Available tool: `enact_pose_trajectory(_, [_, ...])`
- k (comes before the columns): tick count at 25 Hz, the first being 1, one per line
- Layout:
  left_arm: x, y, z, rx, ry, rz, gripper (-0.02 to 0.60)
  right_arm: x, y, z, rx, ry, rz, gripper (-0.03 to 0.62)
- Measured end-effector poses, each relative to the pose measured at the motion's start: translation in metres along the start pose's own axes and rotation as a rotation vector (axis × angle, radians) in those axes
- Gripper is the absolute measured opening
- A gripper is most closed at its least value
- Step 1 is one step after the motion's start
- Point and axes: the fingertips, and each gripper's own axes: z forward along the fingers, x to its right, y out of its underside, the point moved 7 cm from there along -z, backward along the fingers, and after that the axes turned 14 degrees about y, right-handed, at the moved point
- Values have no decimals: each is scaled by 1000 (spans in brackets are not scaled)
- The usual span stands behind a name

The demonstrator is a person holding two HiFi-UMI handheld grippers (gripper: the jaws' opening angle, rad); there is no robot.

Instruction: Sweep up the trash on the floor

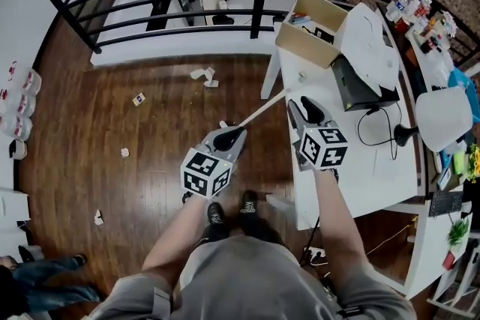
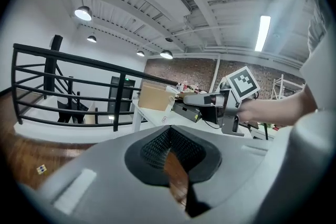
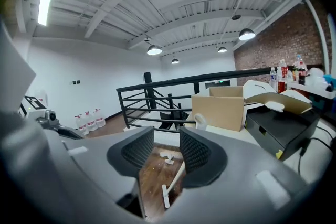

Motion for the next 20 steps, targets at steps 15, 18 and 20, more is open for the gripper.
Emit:
enact_pose_trajectory(15, [-21,23,57,-69,-35,-40,6,54,41,129,-152,-59,47,238])
enact_pose_trajectory(18, [-26,28,53,-73,-57,-54,6,43,41,134,-151,-88,35,224])
enact_pose_trajectory(20, [-27,32,51,-76,-67,-64,6,36,41,132,-147,-104,29,216])
